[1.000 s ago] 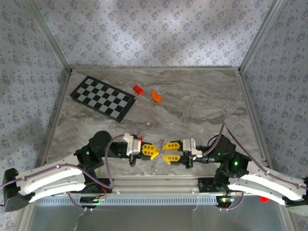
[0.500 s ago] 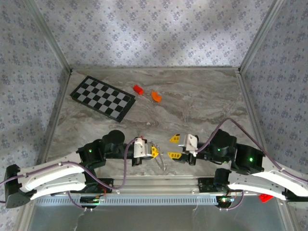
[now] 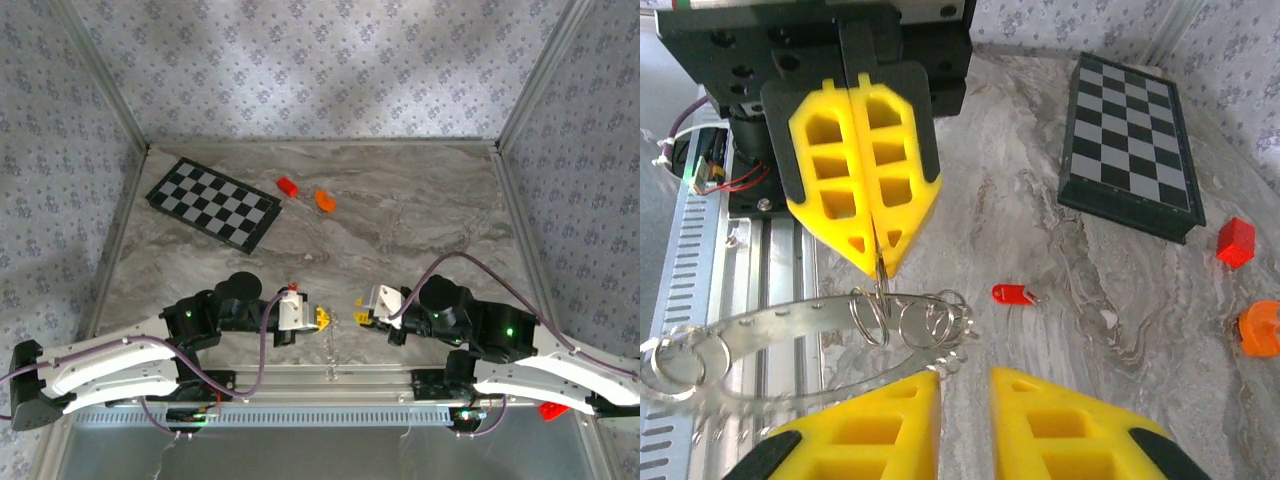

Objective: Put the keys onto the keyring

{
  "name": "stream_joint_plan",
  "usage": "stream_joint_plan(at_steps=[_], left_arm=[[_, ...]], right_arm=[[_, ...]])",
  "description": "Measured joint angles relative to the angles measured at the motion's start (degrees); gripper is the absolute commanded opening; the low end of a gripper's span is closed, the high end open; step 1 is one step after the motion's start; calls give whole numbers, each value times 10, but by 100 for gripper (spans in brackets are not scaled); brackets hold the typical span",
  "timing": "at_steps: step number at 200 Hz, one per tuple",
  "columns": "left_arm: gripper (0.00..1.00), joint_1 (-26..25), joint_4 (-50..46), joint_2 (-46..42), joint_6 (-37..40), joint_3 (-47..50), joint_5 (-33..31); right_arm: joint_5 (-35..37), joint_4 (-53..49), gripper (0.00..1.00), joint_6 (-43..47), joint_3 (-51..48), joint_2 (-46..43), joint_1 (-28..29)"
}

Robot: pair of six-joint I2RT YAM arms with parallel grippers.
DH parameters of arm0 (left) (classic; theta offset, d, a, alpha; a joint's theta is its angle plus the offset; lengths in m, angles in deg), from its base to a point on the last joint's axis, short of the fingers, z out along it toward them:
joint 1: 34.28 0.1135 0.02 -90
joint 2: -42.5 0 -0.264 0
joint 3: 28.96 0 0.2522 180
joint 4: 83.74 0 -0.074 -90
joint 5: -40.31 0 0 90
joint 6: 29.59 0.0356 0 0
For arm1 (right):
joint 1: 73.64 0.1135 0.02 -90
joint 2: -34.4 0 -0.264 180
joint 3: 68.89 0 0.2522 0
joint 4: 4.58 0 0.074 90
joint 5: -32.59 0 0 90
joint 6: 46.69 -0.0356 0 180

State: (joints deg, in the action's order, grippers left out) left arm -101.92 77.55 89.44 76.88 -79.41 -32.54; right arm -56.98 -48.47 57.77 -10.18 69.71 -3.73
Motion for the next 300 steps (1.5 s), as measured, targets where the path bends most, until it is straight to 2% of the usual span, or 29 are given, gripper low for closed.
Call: stream_joint_plan(at_steps=[95,203,222,255,269,300], left_arm=[[0,0,2,-15,0,0,0],[0,0,10,-31,0,0,-18],[0,0,11,-31,0,0,-18],[0,0,10,-31,0,0,-19],[0,0,10,-31,0,0,-22],[0,0,8,-29,0,0,-27]], right_arm=[[-56,97,5,0,-57,24,0],[-94,165,3,-27,-78,33,25],[-92,171,7,-29,-78,33,31],[-59,137,26,-29,-70,16,47],[-34,107,31,-21,-50,9,58],[20,54,33,-3,4,19,79]])
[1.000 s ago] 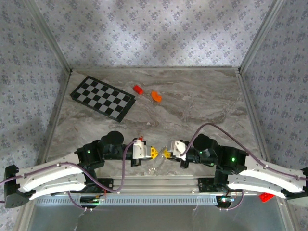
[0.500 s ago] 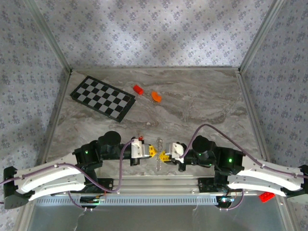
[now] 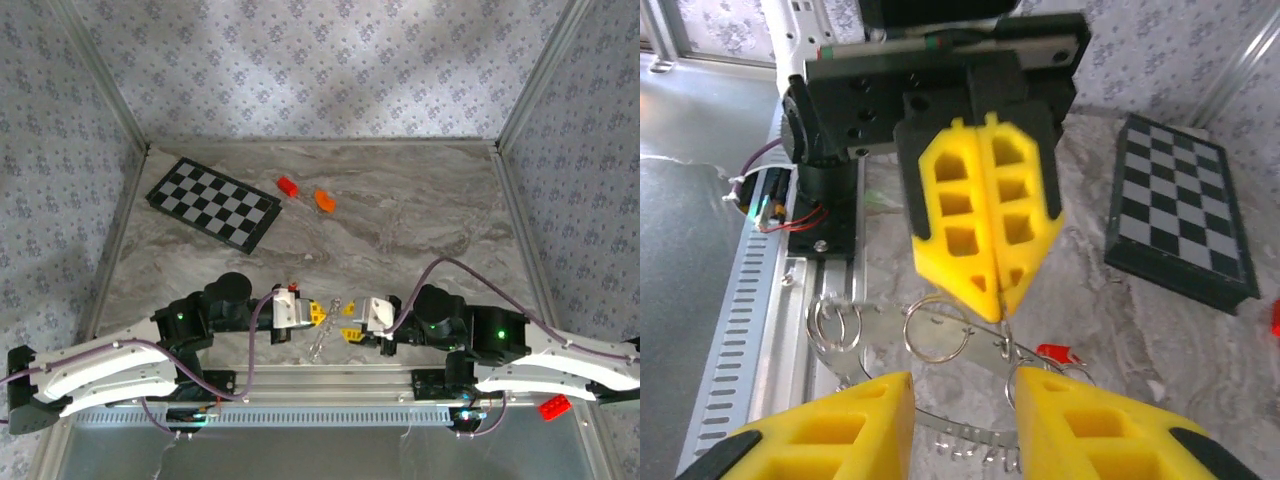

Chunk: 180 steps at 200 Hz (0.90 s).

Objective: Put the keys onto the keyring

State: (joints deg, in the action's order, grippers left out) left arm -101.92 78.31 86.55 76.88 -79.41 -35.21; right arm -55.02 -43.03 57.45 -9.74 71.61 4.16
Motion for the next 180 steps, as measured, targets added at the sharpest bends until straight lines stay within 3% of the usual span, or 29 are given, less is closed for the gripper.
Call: stream_joint_plan(at_steps=[114,180], left_arm=[[0,-4,-3,15,0,0,-12],[0,-4,-3,15,0,0,-8]], right_arm=[[58,-11,31,40,17,62,7],[57,6,16,49,12,82,-2]])
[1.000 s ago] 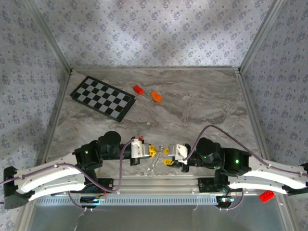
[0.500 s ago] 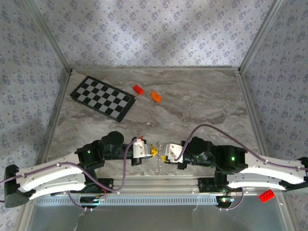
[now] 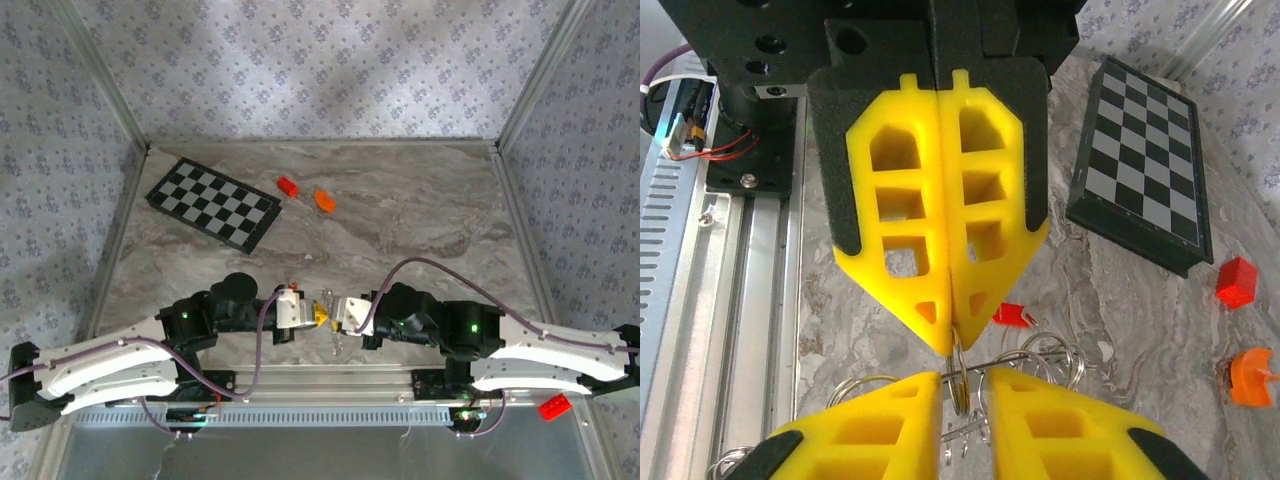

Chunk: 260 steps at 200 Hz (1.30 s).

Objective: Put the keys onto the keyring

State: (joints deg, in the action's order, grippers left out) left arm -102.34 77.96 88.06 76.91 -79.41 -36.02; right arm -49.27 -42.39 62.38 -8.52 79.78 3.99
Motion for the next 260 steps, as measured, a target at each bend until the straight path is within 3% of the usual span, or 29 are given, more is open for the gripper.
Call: stream_joint_plan(at_steps=[38,63,89,120,173,260], left_arm=[[0,0,0,6,0,0,0],[0,0,-5,6,0,0,-2],[0,0,-5,2,-1,2,-2],[20,0,16,-25,-15,12,4],[24,0,63,-88,-35,16,29],[25,0,123,-87,-65,23,75]], right_arm=[[-4,11,10,1,-2,5,-5],[-9,13,0,4,-6,9,-7],[-11,17,0,3,-9,7,-8],[-26,54,0,3,-33,-20,-9],[-103,157,0,-2,-116,-88,-26],[-220,348,0,-32,-167,-123,-77]])
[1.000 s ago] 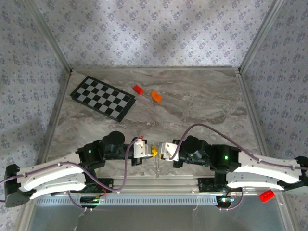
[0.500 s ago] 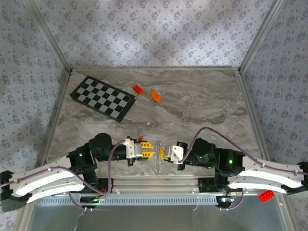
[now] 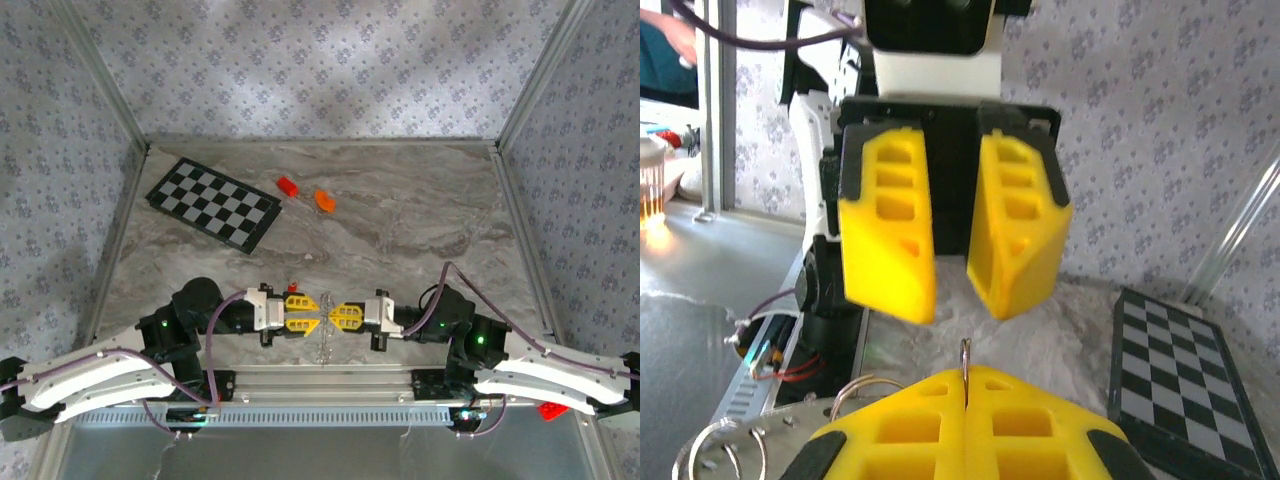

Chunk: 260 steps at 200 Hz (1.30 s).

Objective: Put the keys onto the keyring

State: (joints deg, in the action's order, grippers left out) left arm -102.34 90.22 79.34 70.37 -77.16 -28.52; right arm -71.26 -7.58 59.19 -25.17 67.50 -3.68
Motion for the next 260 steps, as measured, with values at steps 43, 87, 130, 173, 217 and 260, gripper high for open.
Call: stream_joint_plan(at_steps=[43,87,130,173,217,260], left_arm=[[21,0,0,0,-4,0,7],[18,0,1,1,-4,1,12],[18,0,3,3,-4,1,16],[19,0,20,6,-4,1,17],[16,0,44,40,-3,1,28],[15,0,56,45,-3,1,33]], right_arm=[[-25,39,0,-7,-1,0,-8],[-36,51,0,-14,-1,0,-8],[-38,53,0,-15,-1,0,-8],[-38,52,0,-15,-1,1,-8],[-38,51,0,-15,-2,7,-10],[-40,49,0,-15,-2,1,-11]])
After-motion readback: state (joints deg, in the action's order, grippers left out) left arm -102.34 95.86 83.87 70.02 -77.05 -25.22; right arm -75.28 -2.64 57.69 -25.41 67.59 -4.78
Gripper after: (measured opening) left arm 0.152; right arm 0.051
